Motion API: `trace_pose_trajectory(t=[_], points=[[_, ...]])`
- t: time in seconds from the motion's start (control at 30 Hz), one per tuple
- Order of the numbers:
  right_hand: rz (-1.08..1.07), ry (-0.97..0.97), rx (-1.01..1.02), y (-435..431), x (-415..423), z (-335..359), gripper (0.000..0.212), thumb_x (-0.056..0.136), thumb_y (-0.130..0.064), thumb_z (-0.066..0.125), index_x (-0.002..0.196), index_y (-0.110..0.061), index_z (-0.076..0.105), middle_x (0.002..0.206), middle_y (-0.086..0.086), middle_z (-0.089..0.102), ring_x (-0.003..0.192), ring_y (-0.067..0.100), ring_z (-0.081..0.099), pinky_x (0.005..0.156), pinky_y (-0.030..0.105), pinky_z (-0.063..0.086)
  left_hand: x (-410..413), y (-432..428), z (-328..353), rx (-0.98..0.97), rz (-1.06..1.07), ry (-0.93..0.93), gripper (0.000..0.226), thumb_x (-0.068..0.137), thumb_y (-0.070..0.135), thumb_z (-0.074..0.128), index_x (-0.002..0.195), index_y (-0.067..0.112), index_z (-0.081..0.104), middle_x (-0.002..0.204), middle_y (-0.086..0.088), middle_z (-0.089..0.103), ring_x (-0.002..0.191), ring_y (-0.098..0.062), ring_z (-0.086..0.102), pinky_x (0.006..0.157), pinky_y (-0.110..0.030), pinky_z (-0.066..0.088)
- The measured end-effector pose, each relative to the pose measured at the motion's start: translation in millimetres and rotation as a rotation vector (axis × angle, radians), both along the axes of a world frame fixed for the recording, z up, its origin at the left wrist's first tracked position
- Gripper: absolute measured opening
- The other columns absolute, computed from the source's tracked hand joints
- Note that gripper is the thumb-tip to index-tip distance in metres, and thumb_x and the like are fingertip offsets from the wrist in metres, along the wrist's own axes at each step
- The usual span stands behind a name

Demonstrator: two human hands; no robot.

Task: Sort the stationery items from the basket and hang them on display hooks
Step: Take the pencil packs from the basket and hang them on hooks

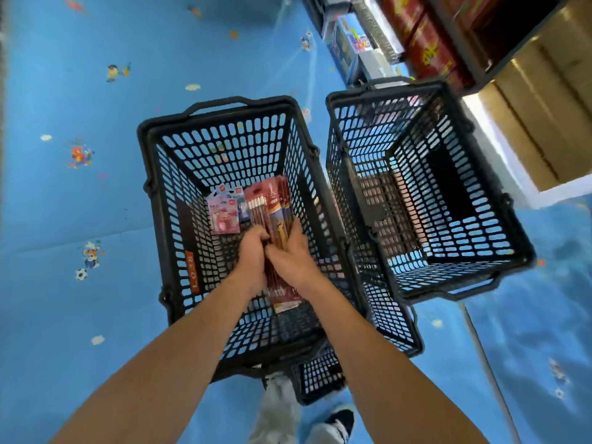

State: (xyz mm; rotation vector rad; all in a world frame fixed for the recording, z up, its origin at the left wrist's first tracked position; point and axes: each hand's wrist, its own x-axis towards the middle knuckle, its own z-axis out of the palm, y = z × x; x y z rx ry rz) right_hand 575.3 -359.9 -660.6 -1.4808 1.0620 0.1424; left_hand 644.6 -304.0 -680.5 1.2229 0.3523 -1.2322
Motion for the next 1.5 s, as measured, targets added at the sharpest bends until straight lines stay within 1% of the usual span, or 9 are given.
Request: trace_pose_trajectory(t=[0.1, 0.17, 0.27, 0.47, 0.57, 0.67, 0.93, 1.3, 1.5], points=[[-0.022, -0.086, -0.012, -9, -15, 26, 0.088, 0.090, -0.018, 0.059, 0.162, -0.020, 0.009, 0.160, 0.011, 0.033, 0.152, 0.034, 0.024, 0.125, 0.050, 0.024, -12, -9, 32, -0.017, 0.033, -0.056, 0.051, 0.083, 0.023, 0.038, 0.111, 0.004, 0.077, 0.113, -0.024, 0.073, 0.104, -0.038, 0.070, 0.101, -0.047, 0.055], [-0.072, -0.190, -0.003, -13, -27, 47, 0.076, 0.088, -0.008, 0.059, 0.155, -0.019, 0.024, 0.146, 0.016, 0.049, 0.139, 0.034, 0.044, 0.118, 0.055, 0.036, -21, -14, 50, 0.007, 0.031, -0.110, 0.050, 0.085, 0.019, 0.038, 0.121, -0.004, 0.065, 0.127, -0.033, 0.063, 0.116, -0.046, 0.063, 0.109, -0.052, 0.048], [-0.179, -0.375, 0.024, -14, -52, 78, 0.060, 0.086, 0.005, 0.057, 0.138, -0.020, 0.040, 0.125, 0.017, 0.062, 0.118, 0.029, 0.063, 0.104, 0.052, 0.052, -41, -20, 85, -0.006, 0.020, -0.186, 0.028, 0.085, 0.014, 0.041, 0.111, 0.014, 0.052, 0.116, -0.018, 0.056, 0.099, -0.035, 0.056, 0.087, -0.041, 0.049], [-0.368, -0.559, 0.039, -7, -148, 114, 0.055, 0.078, -0.010, 0.065, 0.124, -0.036, 0.052, 0.101, 0.000, 0.072, 0.091, 0.014, 0.072, 0.073, 0.029, 0.058, -114, -22, 137, -0.126, -0.178, -0.272, 0.040, 0.063, 0.018, 0.053, 0.103, 0.012, 0.052, 0.105, -0.014, 0.052, 0.090, -0.031, 0.050, 0.081, -0.043, 0.046], [-0.507, -0.628, 0.125, 3, -213, 121, 0.053, 0.080, -0.008, 0.065, 0.129, -0.024, 0.055, 0.103, 0.008, 0.072, 0.092, 0.024, 0.072, 0.078, 0.040, 0.059, -166, -18, 152, -0.137, -0.334, -0.354, 0.012, 0.065, 0.012, 0.060, 0.069, 0.011, 0.049, 0.067, -0.009, 0.049, 0.057, -0.023, 0.053, 0.056, -0.031, 0.046], [-0.685, -0.680, 0.226, 18, -286, 128, 0.049, 0.080, -0.007, 0.060, 0.129, -0.010, 0.057, 0.099, 0.012, 0.070, 0.087, 0.027, 0.070, 0.076, 0.041, 0.057, -226, -20, 158, -0.163, -0.524, -0.393, 0.022, 0.073, 0.002, 0.071, 0.055, 0.016, 0.066, 0.057, -0.002, 0.060, 0.049, -0.017, 0.060, 0.052, -0.027, 0.051], [-0.987, -0.677, 0.081, 80, -483, 158, 0.045, 0.080, 0.000, 0.075, 0.124, 0.000, 0.065, 0.107, 0.021, 0.070, 0.097, 0.035, 0.067, 0.103, 0.058, 0.051, -418, -18, 177, -0.167, -1.105, -0.287, 0.018, 0.087, 0.004, 0.073, 0.103, -0.005, 0.076, 0.085, -0.021, 0.073, 0.063, -0.029, 0.069, 0.064, -0.034, 0.060], [-1.532, -0.545, -0.067, 228, -644, 173, 0.032, 0.086, -0.020, 0.077, 0.116, -0.020, 0.069, 0.113, 0.012, 0.075, 0.098, 0.023, 0.073, 0.082, 0.034, 0.060, -613, 54, 180, -0.297, -1.881, 0.107, 0.025, 0.086, 0.037, 0.073, 0.098, 0.017, 0.083, 0.095, -0.011, 0.079, 0.083, -0.025, 0.077, 0.070, -0.036, 0.062], [-1.797, -0.547, -0.198, 354, -707, 172, 0.029, 0.099, -0.024, 0.068, 0.126, -0.015, 0.064, 0.121, 0.015, 0.072, 0.110, 0.031, 0.070, 0.100, 0.046, 0.056, -715, 153, 179, -0.245, -2.201, 0.193, 0.052, 0.083, 0.057, 0.069, 0.107, 0.013, 0.082, 0.111, -0.016, 0.077, 0.097, -0.028, 0.077, 0.077, -0.040, 0.062]])
